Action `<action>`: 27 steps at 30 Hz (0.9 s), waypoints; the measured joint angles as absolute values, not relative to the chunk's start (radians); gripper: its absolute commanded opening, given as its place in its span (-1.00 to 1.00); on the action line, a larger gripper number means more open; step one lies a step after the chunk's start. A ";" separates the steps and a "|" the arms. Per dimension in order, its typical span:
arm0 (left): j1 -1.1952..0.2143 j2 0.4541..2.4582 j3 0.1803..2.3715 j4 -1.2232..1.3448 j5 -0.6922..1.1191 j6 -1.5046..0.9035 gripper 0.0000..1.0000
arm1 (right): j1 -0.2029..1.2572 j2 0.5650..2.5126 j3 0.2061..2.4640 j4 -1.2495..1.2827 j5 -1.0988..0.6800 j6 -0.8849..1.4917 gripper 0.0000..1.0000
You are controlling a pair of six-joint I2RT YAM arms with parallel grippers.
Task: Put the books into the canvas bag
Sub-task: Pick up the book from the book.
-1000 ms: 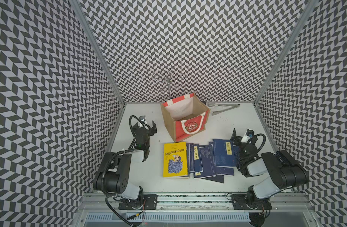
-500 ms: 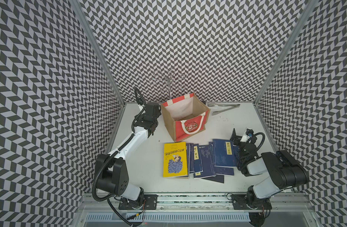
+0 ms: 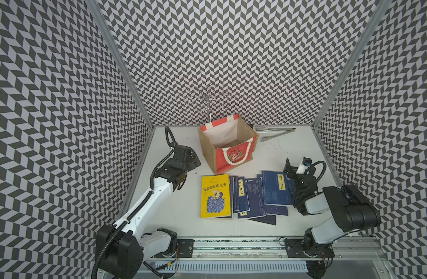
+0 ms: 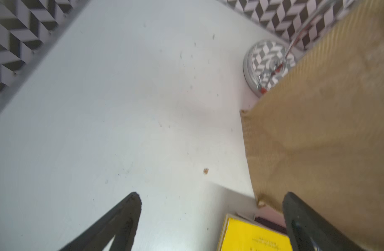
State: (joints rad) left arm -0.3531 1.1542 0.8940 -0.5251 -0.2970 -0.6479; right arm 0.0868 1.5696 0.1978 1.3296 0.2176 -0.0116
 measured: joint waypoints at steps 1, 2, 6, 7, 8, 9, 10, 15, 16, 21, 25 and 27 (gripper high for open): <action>-0.366 1.136 0.863 -0.523 -0.281 -0.649 0.99 | 0.089 1.557 0.198 1.309 0.213 -0.015 0.98; -0.379 1.114 0.827 -0.516 -0.262 -0.652 0.99 | 0.094 1.541 0.201 1.290 0.212 -0.020 0.98; -0.411 1.037 0.712 -0.484 -0.219 -0.675 0.99 | 0.140 1.451 0.289 1.125 0.234 -0.041 0.99; -0.416 1.016 0.681 -0.469 -0.211 -0.682 0.99 | 0.159 1.431 0.330 1.068 0.243 -0.037 0.99; -0.419 0.997 0.655 -0.454 -0.204 -0.688 0.99 | 0.175 1.416 0.371 1.008 0.254 -0.028 0.99; -0.419 0.984 0.634 -0.439 -0.196 -0.694 0.99 | 0.194 1.406 0.410 0.945 0.272 -0.018 0.99; -0.419 0.968 0.608 -0.416 -0.184 -0.700 0.99 | 0.222 1.401 0.453 0.874 0.315 -0.009 0.99; -0.420 0.939 0.506 -0.315 -0.131 -0.727 0.99 | 0.363 1.411 0.651 0.467 0.471 0.089 0.99; -0.421 0.941 0.491 -0.300 -0.121 -0.729 0.99 | 0.388 1.411 0.679 0.383 0.478 0.118 0.99; -0.428 0.956 0.470 -0.254 -0.092 -0.727 0.99 | 0.508 1.362 0.720 0.051 0.410 0.224 0.99; -0.430 0.951 0.463 -0.194 -0.051 -0.718 0.99 | 0.606 1.264 0.704 -0.083 0.220 0.268 0.99; -0.432 0.939 0.446 -0.160 -0.021 -0.714 0.99 | 0.636 1.217 0.683 -0.093 0.094 0.290 0.99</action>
State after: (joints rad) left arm -0.4316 0.9390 0.4458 -0.1600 -0.0212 -0.7143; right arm 0.6365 1.2175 0.6834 -0.0925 0.0937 0.2905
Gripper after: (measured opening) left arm 0.995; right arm 0.994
